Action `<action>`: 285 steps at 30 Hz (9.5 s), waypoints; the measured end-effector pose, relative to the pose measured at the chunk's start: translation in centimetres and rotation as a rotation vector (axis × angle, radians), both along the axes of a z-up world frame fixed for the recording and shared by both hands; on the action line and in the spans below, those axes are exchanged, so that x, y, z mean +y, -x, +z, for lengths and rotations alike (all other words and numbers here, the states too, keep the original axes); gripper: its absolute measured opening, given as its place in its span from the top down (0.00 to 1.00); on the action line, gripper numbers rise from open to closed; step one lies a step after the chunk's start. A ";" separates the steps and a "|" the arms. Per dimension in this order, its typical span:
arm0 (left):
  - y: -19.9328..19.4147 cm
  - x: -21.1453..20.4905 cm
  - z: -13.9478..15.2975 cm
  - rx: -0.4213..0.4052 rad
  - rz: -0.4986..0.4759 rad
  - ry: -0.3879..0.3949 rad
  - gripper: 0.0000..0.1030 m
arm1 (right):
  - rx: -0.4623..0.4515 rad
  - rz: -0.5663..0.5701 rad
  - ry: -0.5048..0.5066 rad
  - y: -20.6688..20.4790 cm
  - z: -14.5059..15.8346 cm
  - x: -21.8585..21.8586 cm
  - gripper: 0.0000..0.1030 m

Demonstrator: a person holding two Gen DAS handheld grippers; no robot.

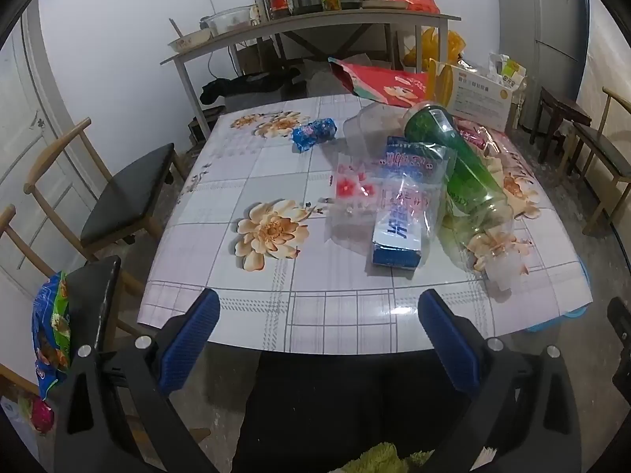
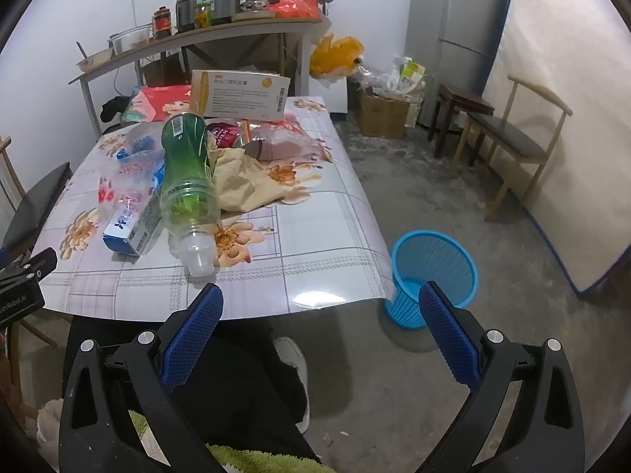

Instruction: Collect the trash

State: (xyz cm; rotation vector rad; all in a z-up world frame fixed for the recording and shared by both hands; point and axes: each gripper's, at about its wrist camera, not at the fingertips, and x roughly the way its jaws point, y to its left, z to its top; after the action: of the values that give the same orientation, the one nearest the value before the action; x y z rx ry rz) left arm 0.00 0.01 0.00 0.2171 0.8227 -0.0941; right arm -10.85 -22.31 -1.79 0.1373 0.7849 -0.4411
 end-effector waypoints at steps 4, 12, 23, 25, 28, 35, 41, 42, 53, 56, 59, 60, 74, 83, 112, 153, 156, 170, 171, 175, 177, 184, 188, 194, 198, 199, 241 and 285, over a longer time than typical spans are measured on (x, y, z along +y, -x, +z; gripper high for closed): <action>0.1 0.0 0.1 0.003 -0.002 0.005 0.04 | 0.001 -0.001 0.000 0.0 0.1 0.1 0.07; -0.1 0.0 -0.4 0.021 -0.003 0.009 0.04 | 0.003 -0.004 -0.006 -0.3 0.0 -0.5 0.07; -0.3 -0.1 -0.1 0.027 0.000 0.012 0.04 | -0.004 -0.006 -0.005 -0.5 0.4 -0.8 0.07; -0.3 -0.1 -0.1 0.028 0.004 0.015 0.04 | -0.005 -0.007 -0.006 -0.3 0.8 -0.7 0.07; -0.3 0.0 -0.1 0.027 0.006 0.016 0.04 | -0.006 -0.008 -0.003 -0.3 0.9 -0.6 0.07; -0.3 0.2 0.0 0.030 0.005 0.018 0.04 | -0.009 -0.009 -0.008 -0.3 0.9 -0.6 0.07; -0.3 0.4 -0.1 0.031 0.007 0.020 0.04 | -0.007 -0.005 -0.001 -0.2 1.0 -0.4 0.07; -0.3 0.4 -0.1 0.030 0.008 0.020 0.04 | -0.008 -0.005 0.001 -0.2 1.2 -0.4 0.07; -0.3 0.6 -0.1 0.025 0.017 0.019 0.04 | -0.010 -0.005 0.002 -0.2 1.0 -0.3 0.07; -0.4 0.6 -0.1 0.027 0.019 0.019 0.04 | -0.010 -0.005 0.003 -0.2 1.0 -0.3 0.07; -0.4 0.6 -0.1 0.027 0.019 0.019 0.04 | -0.009 -0.005 -0.001 -0.2 1.0 -0.3 0.07; -0.4 0.6 -0.1 0.029 0.017 0.017 0.04 | -0.008 -0.004 -0.001 -0.2 0.9 -0.2 0.07; -0.5 0.9 -0.3 0.030 0.026 0.020 0.04 | -0.008 0.000 0.002 -0.3 0.7 0.0 0.07; -0.7 1.1 -0.4 0.034 0.029 0.021 0.04 | -0.003 0.002 0.004 -0.5 0.6 0.2 0.07; -4.0 2.1 -0.5 0.025 0.042 0.019 0.04 | 0.009 0.001 -0.016 -3.4 0.2 0.1 0.07; -25.2 1.5 -9.1 0.526 -0.510 0.753 0.24 | 0.025 0.183 -0.292 -14.9 -2.7 -0.5 0.07; -25.1 1.6 -9.0 0.532 -0.524 0.755 0.32 | 0.029 0.190 -0.312 -15.3 -3.1 -0.6 0.07; -23.3 2.5 -8.4 0.533 -0.522 0.815 0.86 | 0.012 0.210 -0.362 -15.7 -2.8 -0.6 0.07; -23.2 2.8 -8.2 0.525 -0.520 0.820 0.87 | 0.003 0.210 -0.373 -15.5 -2.6 -0.8 0.07; -22.7 3.4 -7.4 0.492 -0.516 0.849 0.89 | -0.043 0.199 -0.414 -14.7 -1.9 -1.8 0.07; -22.4 3.8 -6.9 0.477 -0.508 0.870 0.91 | -0.065 0.184 -0.429 -14.2 -1.6 -2.5 0.08; -21.0 5.3 -5.4 0.417 -0.474 0.916 0.93 | -0.066 0.112 -0.510 -14.8 -2.4 -5.8 0.18; -20.1 5.4 -4.8 0.380 -0.461 0.914 0.93 | -0.054 0.112 -0.654 -16.6 -3.8 -7.1 0.24; -18.6 5.2 -5.0 0.366 -0.457 0.884 0.93 | -0.029 0.145 -0.890 -19.8 -6.2 -7.6 0.24; -18.2 4.7 -5.0 0.357 -0.468 0.860 0.93 | -0.021 0.119 -0.921 -20.6 -7.1 -7.6 0.29; -17.9 4.7 -5.0 0.355 -0.470 0.856 0.93 | -0.021 0.109 -0.935 -20.7 -7.3 -7.8 0.32; -14.5 -0.4 4.6 0.203 -0.596 0.814 0.93 | -0.335 0.070 -0.750 -7.8 2.7 -11.0 0.98; -11.8 -54.8 -9.4 0.462 -0.916 0.121 0.37 | -0.231 -0.626 -0.889 -1.7 -19.8 -38.1 0.56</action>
State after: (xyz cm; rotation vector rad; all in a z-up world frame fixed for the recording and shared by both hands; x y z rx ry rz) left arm 11.81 -54.82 -9.36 0.4555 1.1166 -1.0837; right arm -9.16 -60.37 -21.57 1.2655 0.6513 -0.6218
